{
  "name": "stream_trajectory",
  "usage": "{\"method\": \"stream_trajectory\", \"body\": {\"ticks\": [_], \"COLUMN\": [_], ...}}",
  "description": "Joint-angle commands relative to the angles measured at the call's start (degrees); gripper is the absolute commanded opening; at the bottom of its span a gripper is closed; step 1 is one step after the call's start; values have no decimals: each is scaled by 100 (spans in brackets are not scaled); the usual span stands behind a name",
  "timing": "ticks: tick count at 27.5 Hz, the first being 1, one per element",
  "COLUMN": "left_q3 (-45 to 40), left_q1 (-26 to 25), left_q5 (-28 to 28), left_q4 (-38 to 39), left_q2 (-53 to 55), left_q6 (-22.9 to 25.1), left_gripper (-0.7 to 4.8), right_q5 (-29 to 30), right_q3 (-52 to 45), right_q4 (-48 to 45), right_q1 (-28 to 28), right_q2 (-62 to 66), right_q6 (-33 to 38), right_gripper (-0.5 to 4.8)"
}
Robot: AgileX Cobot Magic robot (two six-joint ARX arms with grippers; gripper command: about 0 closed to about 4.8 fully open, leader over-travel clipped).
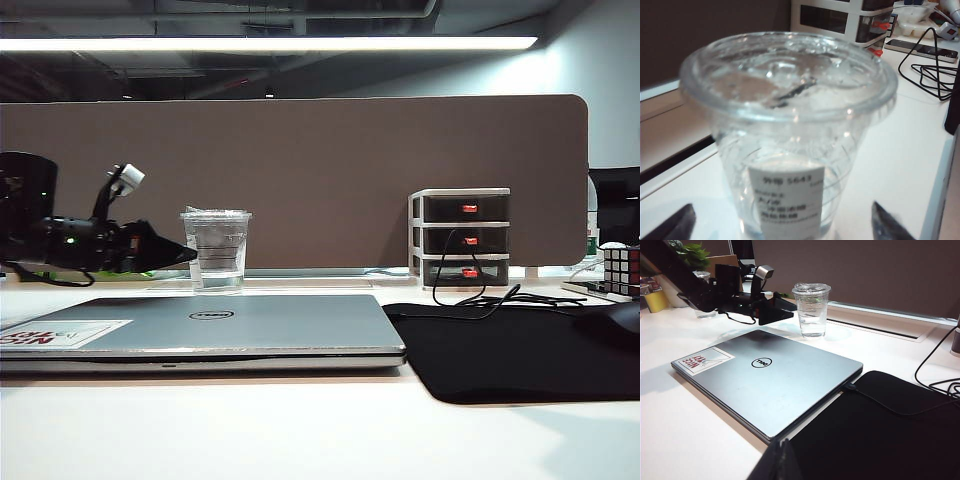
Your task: Pick up the coffee cup and place it on the right side of the laptop.
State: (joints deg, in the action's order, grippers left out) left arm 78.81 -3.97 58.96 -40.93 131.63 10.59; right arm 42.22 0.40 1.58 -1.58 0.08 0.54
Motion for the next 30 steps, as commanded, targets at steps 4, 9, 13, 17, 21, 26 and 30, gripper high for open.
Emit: {"method": "stream_trajectory", "body": {"ticks": [4, 9, 13, 17, 21, 26, 30], "left_q3": [214, 374, 577, 723, 804, 940, 1005], "left_q1": [107, 136, 184, 251, 284, 350, 444], "left_q5": [-317, -610, -417, -249, -234, -219, -236], "left_q4": [-26, -20, 4, 9, 11, 22, 2], "left_q2": [142, 219, 350, 452, 509, 610, 643], "left_q6": [-11, -24, -315, -304, -310, -319, -446], "left_gripper": [479, 479, 479, 479, 479, 479, 479], "right_q5": [13, 13, 11, 11, 13, 20, 20], "right_q3": [-37, -37, -37, -37, -37, -37, -37], "right_q4": [-42, -42, -39, -42, -37, -33, -33], "right_q1": [0, 0, 0, 0, 2, 4, 7], "right_q2": [-9, -9, -9, -9, -9, -9, -9], "right_q6": [-57, -57, -61, -61, -63, -59, -59], "right_gripper": [0, 0, 0, 0, 0, 0, 24]}}
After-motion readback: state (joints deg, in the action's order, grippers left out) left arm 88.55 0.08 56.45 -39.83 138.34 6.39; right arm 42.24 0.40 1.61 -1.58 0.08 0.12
